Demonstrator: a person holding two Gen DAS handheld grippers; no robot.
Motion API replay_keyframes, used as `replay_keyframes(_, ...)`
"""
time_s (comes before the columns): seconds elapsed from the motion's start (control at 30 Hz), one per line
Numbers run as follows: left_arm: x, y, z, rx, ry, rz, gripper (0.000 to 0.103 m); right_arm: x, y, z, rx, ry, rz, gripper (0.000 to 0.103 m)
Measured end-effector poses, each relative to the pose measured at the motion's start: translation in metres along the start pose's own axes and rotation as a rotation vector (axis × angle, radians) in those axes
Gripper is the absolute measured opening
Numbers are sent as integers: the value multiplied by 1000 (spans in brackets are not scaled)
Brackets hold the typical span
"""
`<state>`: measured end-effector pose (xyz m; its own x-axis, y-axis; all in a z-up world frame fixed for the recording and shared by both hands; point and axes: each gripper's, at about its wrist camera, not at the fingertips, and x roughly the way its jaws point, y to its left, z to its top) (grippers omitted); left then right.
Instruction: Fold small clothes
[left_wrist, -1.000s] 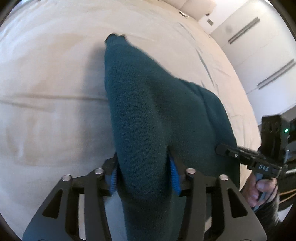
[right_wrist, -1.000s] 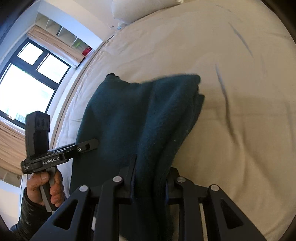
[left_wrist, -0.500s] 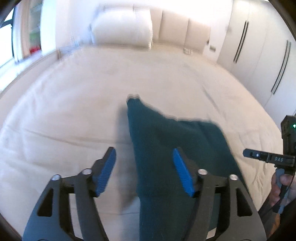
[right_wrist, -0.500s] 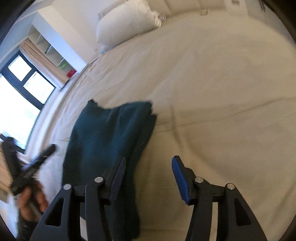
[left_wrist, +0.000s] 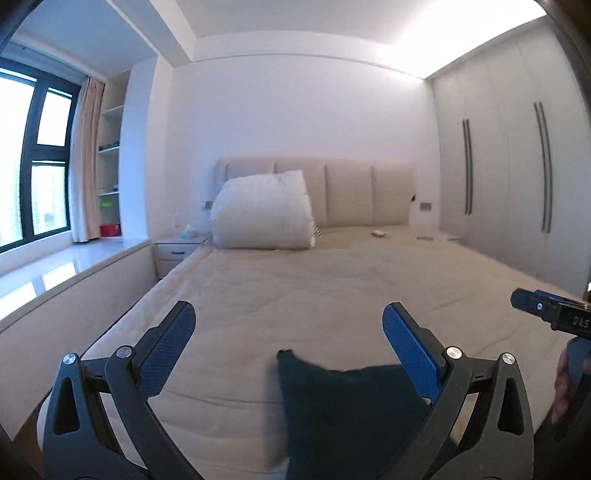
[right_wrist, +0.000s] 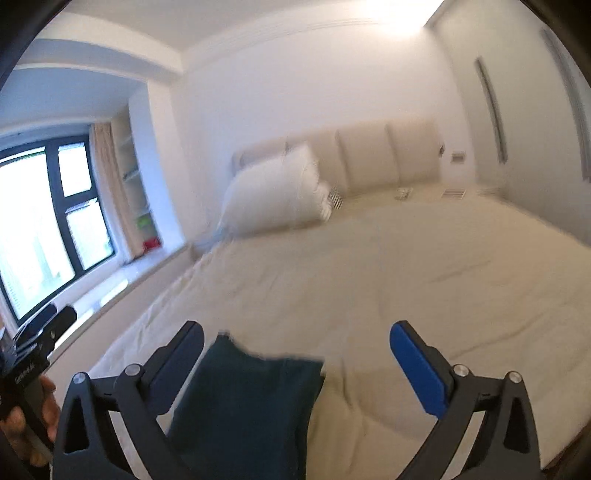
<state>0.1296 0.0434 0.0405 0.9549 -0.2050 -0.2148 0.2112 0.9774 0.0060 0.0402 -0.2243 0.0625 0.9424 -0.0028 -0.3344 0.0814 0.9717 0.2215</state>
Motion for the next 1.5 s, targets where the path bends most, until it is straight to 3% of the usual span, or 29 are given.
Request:
replay_keyframes(0.13,-11,-5,10,30,-26,5,103,-19,13,13,-74,-49,-28,103)
replay_keyframes(0.27,-12,-14,10,82,91,69,103,-29,23,13,-143,-3,-28,103)
replay_keyframes(0.37,-13,-11,7,43,118,73,103,-29,26,5,-136,17,-51,103)
replay_keyframes(0.5,4,-10,-12,-30,262,88,103,-20,21,-10,-68,86,-70,103)
replay_keyframes(0.63,26,-16,-57,-4,413,161,103,-6,19,-31,-32,175,-100,103)
replay_keyframes(0.73,49,-18,-91,-17,541,129,103,7,18,-49,-11,246,-102,103)
replay_keyframes(0.83,62,-23,-113,-14,618,136,103,18,19,-67,-28,294,-134,103)
replay_keyframes(1.07,75,-24,-146,-17,669,152,103,34,17,-93,-28,386,-141,103)
replay_keyframes(1.5,88,-12,-155,-37,712,141,103,47,24,-115,-63,483,-127,103)
